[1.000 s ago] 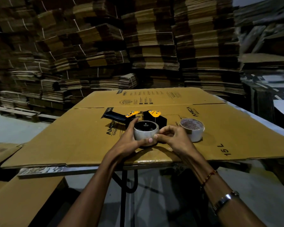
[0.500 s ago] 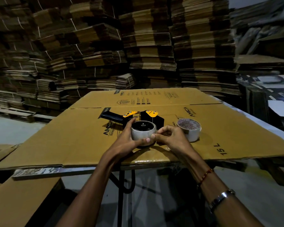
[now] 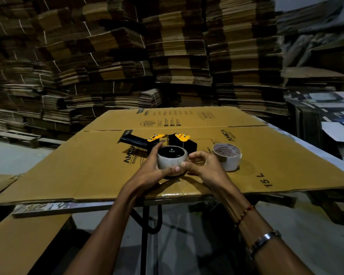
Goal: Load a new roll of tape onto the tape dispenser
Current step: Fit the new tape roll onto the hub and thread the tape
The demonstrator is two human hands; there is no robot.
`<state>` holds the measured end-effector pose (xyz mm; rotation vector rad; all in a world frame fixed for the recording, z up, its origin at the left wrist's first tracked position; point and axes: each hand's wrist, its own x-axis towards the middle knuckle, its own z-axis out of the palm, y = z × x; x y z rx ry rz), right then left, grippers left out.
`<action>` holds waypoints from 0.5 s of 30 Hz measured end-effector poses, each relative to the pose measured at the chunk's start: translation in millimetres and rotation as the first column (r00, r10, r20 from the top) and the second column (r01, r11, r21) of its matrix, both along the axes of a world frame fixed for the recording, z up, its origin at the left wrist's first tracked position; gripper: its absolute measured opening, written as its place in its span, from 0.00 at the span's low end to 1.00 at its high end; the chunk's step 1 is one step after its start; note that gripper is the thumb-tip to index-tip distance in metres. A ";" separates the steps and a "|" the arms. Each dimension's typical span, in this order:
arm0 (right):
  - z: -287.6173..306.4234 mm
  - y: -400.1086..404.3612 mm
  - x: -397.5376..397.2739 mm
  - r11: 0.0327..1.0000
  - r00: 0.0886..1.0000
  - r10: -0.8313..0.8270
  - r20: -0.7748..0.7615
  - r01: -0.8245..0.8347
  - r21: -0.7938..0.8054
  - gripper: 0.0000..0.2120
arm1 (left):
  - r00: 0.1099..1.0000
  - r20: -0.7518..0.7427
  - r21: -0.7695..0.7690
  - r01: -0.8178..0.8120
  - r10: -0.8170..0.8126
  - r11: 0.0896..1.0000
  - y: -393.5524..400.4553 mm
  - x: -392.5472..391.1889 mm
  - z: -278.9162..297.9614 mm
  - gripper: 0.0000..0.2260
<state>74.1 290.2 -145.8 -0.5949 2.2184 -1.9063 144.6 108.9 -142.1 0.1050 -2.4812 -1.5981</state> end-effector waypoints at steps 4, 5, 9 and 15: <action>0.6 -0.7 2.7 0.999 0.999 0.018 0.035 -0.016 -0.051 0.11 | 1.000 0.003 -0.016 -0.013 0.013 1.000 0.0 -0.3 -0.5 0.46; 0.2 -0.2 2.0 0.999 0.999 0.016 0.034 -0.014 -0.050 0.11 | 1.000 0.004 -0.018 -0.013 0.013 1.000 0.0 -0.3 0.1 0.46; -2.4 -0.7 -1.5 1.000 1.000 0.004 -0.004 -0.004 -0.009 0.16 | 1.000 0.007 -0.008 0.001 -0.001 1.000 -0.5 -0.3 0.6 0.46; -3.0 1.8 -0.7 0.997 0.997 0.074 -0.035 -0.075 -0.016 0.04 | 0.999 0.027 0.027 0.021 -0.021 0.999 -5.8 -2.9 -1.5 0.47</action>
